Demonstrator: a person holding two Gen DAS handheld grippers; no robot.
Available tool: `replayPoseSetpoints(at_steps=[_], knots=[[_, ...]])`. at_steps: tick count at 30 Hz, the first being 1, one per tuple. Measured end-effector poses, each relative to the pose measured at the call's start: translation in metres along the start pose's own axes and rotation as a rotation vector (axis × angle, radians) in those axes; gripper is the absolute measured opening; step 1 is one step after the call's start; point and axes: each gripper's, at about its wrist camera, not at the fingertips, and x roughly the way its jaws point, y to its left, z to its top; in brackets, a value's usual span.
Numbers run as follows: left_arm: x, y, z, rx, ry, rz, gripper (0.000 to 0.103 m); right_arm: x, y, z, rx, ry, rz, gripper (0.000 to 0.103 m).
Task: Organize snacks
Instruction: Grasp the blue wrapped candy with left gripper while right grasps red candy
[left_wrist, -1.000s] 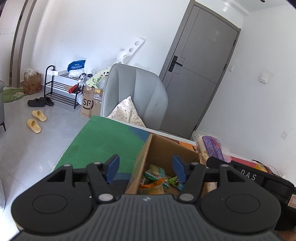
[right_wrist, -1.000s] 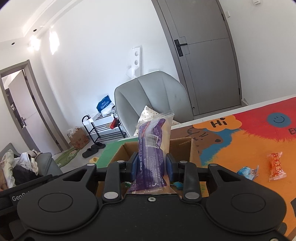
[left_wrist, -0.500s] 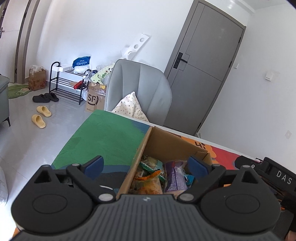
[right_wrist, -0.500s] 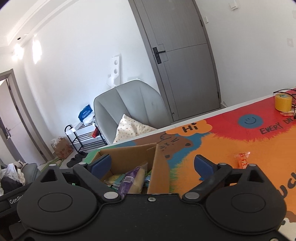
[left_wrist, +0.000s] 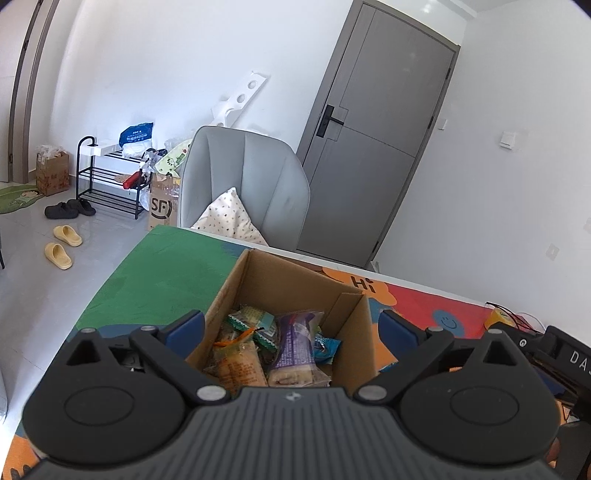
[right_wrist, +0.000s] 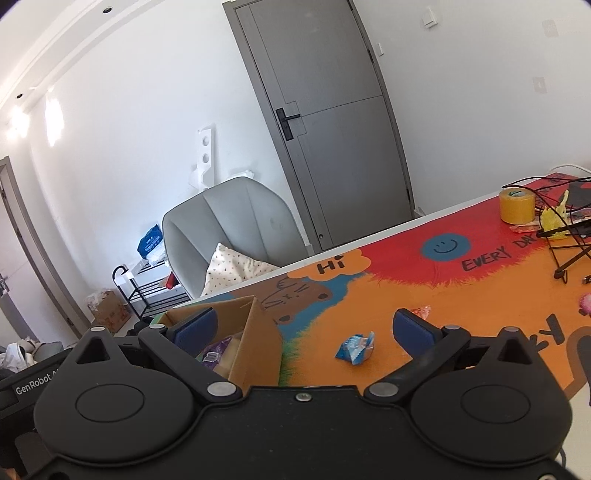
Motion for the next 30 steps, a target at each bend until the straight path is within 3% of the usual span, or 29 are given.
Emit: replayPoseSetpoints(at_steps=[15,30], knots=[[0.011,-0.064,-0.017,0.11,0.057,-0.096,0.1,-0.025,-0.068,0.006,0.092,-0.014,-0.099,0.103],[0.034,-0.123,-0.03,0.216,0.15,-0.132,0.1,-0.03,-0.112,0.012,0.117,0.018,-0.107,0.103]])
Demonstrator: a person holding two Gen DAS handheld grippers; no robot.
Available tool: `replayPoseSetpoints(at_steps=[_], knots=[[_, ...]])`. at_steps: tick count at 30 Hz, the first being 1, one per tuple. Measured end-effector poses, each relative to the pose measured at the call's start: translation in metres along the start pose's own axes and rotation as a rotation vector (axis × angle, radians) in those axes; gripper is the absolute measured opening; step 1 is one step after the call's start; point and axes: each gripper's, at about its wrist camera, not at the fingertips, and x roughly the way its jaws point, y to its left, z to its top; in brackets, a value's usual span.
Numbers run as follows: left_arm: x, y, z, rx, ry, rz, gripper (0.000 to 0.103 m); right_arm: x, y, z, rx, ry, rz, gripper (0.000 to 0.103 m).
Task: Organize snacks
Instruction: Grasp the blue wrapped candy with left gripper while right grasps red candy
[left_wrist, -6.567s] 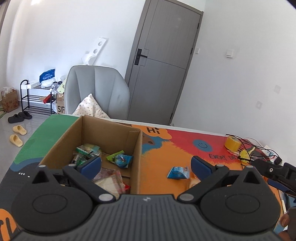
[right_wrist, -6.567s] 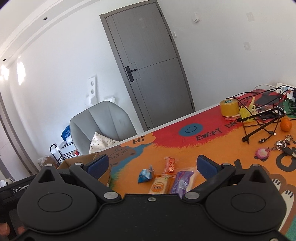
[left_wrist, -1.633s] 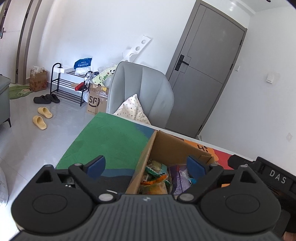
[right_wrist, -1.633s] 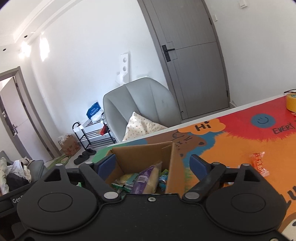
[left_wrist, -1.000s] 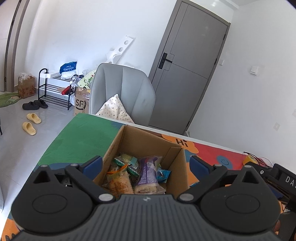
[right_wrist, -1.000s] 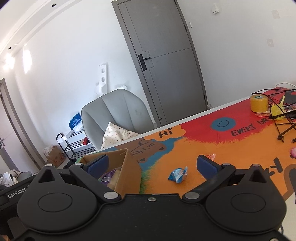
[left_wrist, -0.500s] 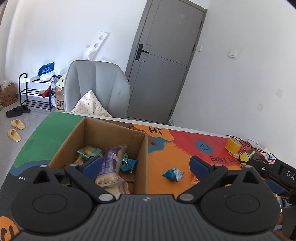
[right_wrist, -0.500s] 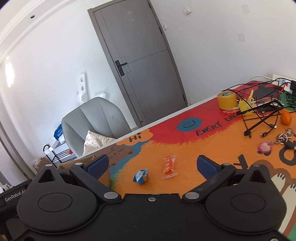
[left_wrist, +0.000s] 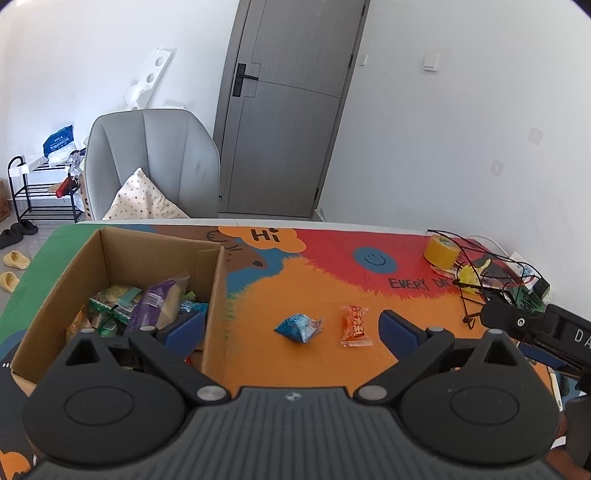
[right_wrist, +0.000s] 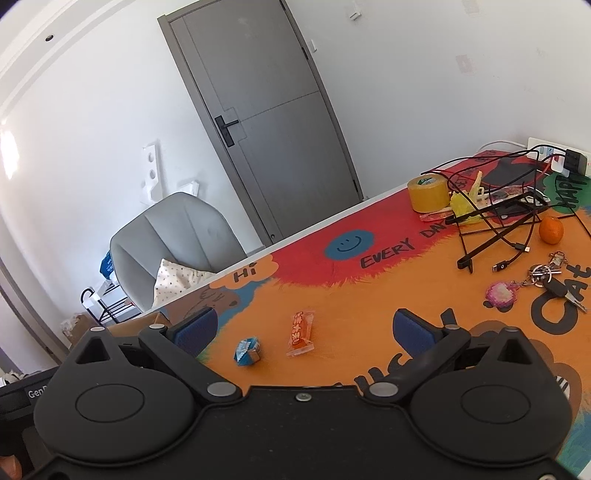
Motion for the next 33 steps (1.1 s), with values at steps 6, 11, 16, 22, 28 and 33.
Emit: replayPoseSetpoints(at_steps=[6,11,16,22,28,33], knots=[[0.018,-0.017,-0.001,0.031,0.035,0.002,0.1,0.012,-0.014,0.001,0.03,0.023,0.012,0.103],[0.037,-0.028,0.004,0.055,0.057,0.006,0.1,0.029,-0.025,0.004,0.053,0.045,0.019,0.103],[0.062,-0.031,0.01,0.052,0.08,0.023,0.099,0.049,-0.033,0.01,0.074,0.068,0.03,0.101],[0.091,-0.032,0.014,0.038,0.112,0.04,0.095,0.078,-0.037,0.015,0.09,0.119,0.044,0.089],[0.119,-0.024,0.014,-0.017,0.157,0.05,0.072,0.107,-0.039,0.014,0.099,0.181,0.055,0.081],[0.138,-0.023,0.009,-0.023,0.189,0.057,0.067,0.128,-0.037,0.011,0.103,0.222,0.062,0.077]])
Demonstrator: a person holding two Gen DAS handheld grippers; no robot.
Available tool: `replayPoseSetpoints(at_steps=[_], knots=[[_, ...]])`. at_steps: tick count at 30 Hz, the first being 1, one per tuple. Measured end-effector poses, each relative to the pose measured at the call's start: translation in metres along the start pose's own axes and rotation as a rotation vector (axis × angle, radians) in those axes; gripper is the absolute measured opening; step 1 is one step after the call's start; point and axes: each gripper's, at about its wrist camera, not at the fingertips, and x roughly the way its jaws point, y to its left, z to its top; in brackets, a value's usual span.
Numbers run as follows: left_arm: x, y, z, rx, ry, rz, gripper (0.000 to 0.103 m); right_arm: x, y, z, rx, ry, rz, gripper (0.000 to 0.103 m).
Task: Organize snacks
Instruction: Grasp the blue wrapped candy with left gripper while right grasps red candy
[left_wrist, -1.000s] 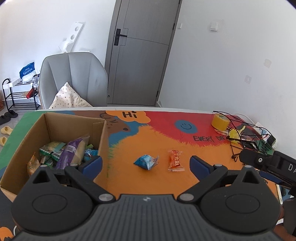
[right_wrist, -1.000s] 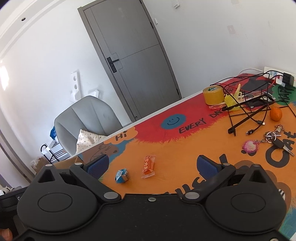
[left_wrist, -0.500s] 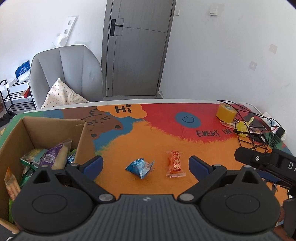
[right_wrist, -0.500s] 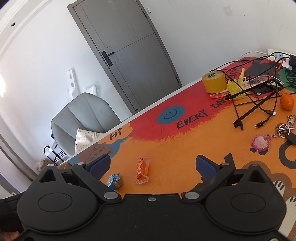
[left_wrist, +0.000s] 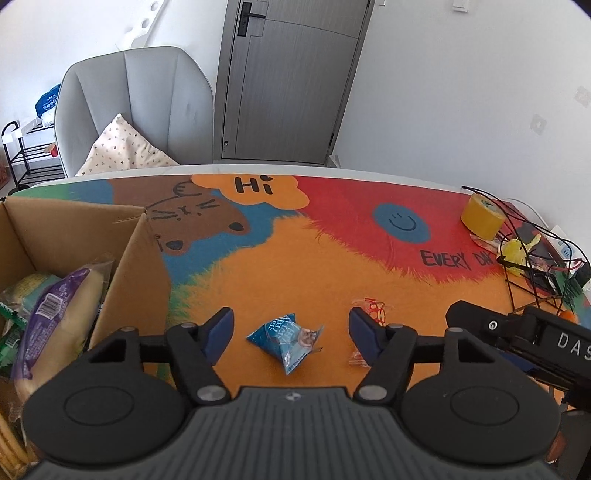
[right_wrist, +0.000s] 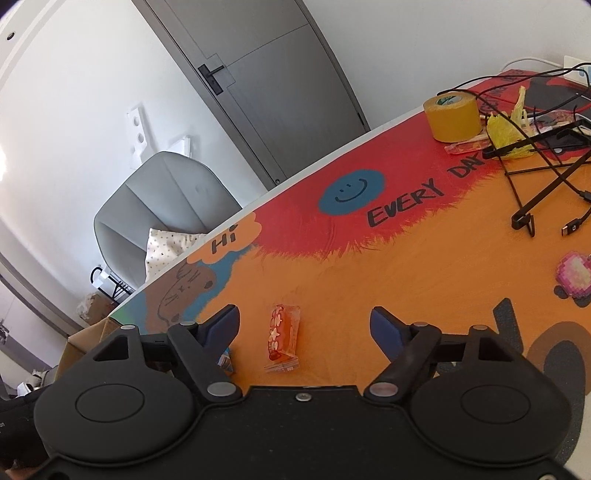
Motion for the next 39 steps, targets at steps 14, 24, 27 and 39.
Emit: replayPoseSetpoints(at_steps=[14,24,27,39], knots=[[0.038,0.001,-0.012,0.021,0.061,0.019,0.045,0.041,0.004,-0.002,0.006,0.078,-0.004,0.072],[0.024,0.01,-0.008,0.004,0.004,0.002,0.027,0.062,0.019,-0.009,-0.026,0.122,-0.019,0.056],[0.015,0.011,-0.006,0.001,-0.014,-0.012,0.027,0.067,0.022,-0.011,-0.037,0.127,-0.032,0.044],[-0.022,0.023,-0.01,-0.032,-0.078,-0.044,0.027,0.032,0.027,-0.018,-0.044,0.074,-0.008,0.018]])
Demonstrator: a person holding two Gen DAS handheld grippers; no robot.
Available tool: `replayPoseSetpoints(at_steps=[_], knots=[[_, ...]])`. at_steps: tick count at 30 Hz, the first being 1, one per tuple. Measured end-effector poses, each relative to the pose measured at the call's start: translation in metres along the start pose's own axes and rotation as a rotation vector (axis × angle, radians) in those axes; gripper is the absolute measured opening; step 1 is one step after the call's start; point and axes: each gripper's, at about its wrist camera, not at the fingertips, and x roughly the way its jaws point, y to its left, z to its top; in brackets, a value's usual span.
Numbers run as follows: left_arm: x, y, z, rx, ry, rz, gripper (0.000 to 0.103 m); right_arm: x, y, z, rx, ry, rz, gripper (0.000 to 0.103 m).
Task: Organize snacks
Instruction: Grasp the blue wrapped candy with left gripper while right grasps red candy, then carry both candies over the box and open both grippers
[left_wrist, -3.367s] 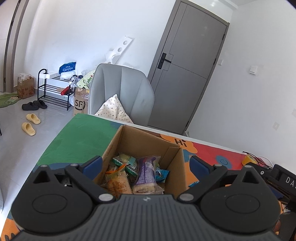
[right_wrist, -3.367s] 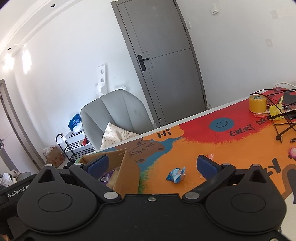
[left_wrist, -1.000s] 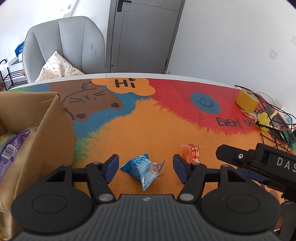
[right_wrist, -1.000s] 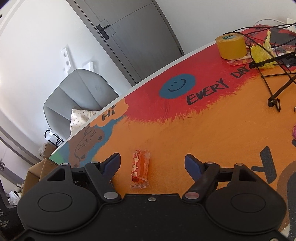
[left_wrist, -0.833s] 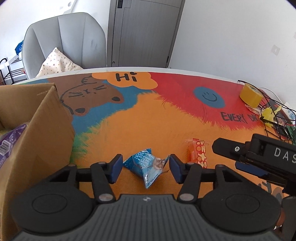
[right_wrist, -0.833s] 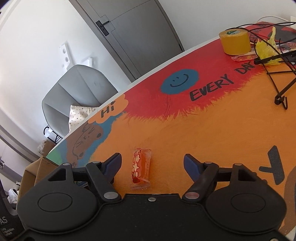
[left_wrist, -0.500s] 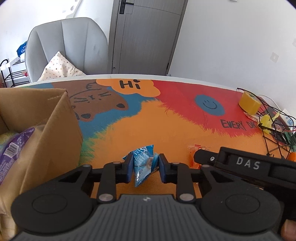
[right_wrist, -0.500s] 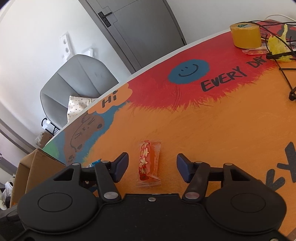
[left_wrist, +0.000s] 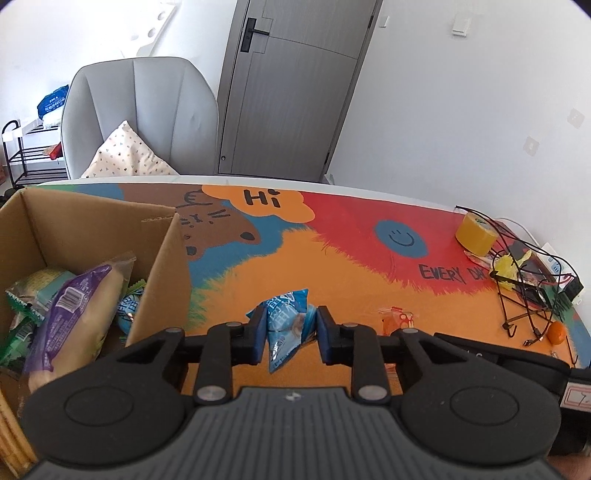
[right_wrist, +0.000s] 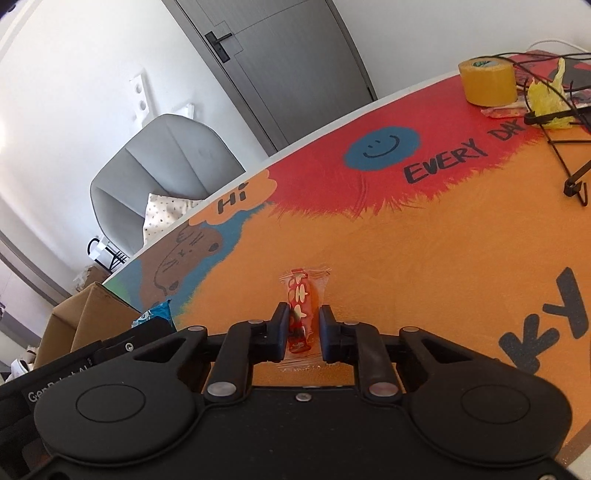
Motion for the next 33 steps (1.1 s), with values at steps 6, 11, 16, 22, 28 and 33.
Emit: replayPoseSetpoints(at_steps=[6,11,16,22,28,33], knots=[[-0.029,0.004,-0.003,0.001,-0.046,-0.022,0.027,-0.028,0.013,-0.006,-0.022,-0.05,-0.004,0.018],[-0.053,0.013,-0.007,-0.006,-0.081,-0.025,0.027,-0.046,0.025,-0.012,-0.035,-0.085,0.008,0.018],[-0.076,0.022,-0.011,-0.016,-0.113,-0.023,0.027,-0.065,0.038,-0.022,-0.058,-0.115,0.022,0.018],[-0.101,0.035,-0.016,-0.029,-0.134,-0.025,0.027,-0.086,0.056,-0.034,-0.089,-0.15,0.048,0.018],[-0.126,0.049,-0.019,-0.029,-0.153,-0.027,0.027,-0.099,0.073,-0.043,-0.114,-0.17,0.073,0.018],[-0.143,0.065,-0.021,-0.047,-0.176,-0.016,0.027,-0.107,0.087,-0.051,-0.137,-0.181,0.091,0.018]])
